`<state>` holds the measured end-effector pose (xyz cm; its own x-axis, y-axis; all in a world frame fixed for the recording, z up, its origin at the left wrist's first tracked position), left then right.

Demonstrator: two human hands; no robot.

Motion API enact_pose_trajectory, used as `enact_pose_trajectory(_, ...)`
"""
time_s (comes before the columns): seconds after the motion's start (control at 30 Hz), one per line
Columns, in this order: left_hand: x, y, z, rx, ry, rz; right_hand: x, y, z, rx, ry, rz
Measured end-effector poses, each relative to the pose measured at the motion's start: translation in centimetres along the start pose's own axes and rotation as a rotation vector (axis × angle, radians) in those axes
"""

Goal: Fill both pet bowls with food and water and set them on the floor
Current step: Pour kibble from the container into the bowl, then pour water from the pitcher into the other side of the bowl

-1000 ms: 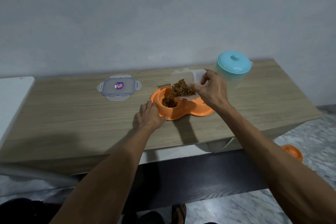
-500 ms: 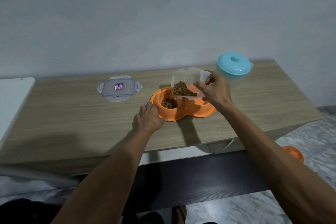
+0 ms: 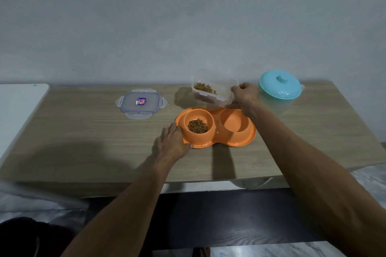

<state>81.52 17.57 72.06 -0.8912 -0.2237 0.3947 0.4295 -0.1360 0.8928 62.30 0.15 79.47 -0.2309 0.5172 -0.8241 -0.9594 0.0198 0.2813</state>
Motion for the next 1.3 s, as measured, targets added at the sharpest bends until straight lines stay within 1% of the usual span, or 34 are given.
enact_pose_trajectory(0.17, 0.0, -0.1, -0.2, 0.001, 0.018, -0.016, -0.9, -4.5, -2.8, 0.003, -0.015, 0.052)
enact_pose_trajectory(0.33, -0.3, -0.3, -0.3, -0.012, 0.033, -0.006, -0.7, -7.5, -4.1, 0.011, -0.009, 0.195)
enact_pose_trajectory(0.43, -0.2, -0.3, -0.2, -0.014, 0.045, 0.019, -0.6, -8.5, -4.1, 0.009, -0.014, 0.239)
enact_pose_trajectory(0.57, -0.3, -0.4, -0.3, -0.007, 0.055, 0.013, -0.4, -9.3, -5.0, 0.068, 0.058, 0.312)
enact_pose_trajectory(0.73, -0.4, -0.6, -0.2, -0.001, 0.040, 0.016, 0.5, -9.4, -5.3, 0.055, 0.038, 0.356)
enact_pose_trajectory(0.87, -0.4, -0.2, -0.2, 0.011, 0.017, 0.017, -0.8, -7.5, -3.2, 0.046, 0.095, 0.455)
enact_pose_trajectory(0.97, 0.4, 1.1, -0.1, 0.026, -0.024, 0.076, -2.8, -4.7, -0.9, 0.054, 0.169, 0.481)
enact_pose_trajectory(1.03, 1.4, 2.3, 0.0, 0.045, -0.056, 0.075, -4.4, -2.4, 0.8, 0.072, 0.223, 0.476)
enact_pose_trajectory(1.17, 5.4, 4.1, -0.3, 0.033, -0.146, 0.037, -7.4, 2.8, 2.9, 0.184, 0.351, 0.415)
enact_pose_trajectory(1.3, 10.0, 3.1, -1.2, 0.002, -0.243, -0.002, -8.8, 8.5, 3.0, 0.308, 0.420, 0.416)
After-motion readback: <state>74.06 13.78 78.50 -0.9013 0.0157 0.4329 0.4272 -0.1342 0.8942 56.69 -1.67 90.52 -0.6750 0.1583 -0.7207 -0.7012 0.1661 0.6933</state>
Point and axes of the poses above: each hand's wrist, its own z-axis away from the middle knuckle, its own y-axis out of the back of the hand, x = y × z, the point moved 5 cm from there along -z, towards the middle knuckle, and after that the axes turned 12 degrees about -y, right-handed, at the moved point
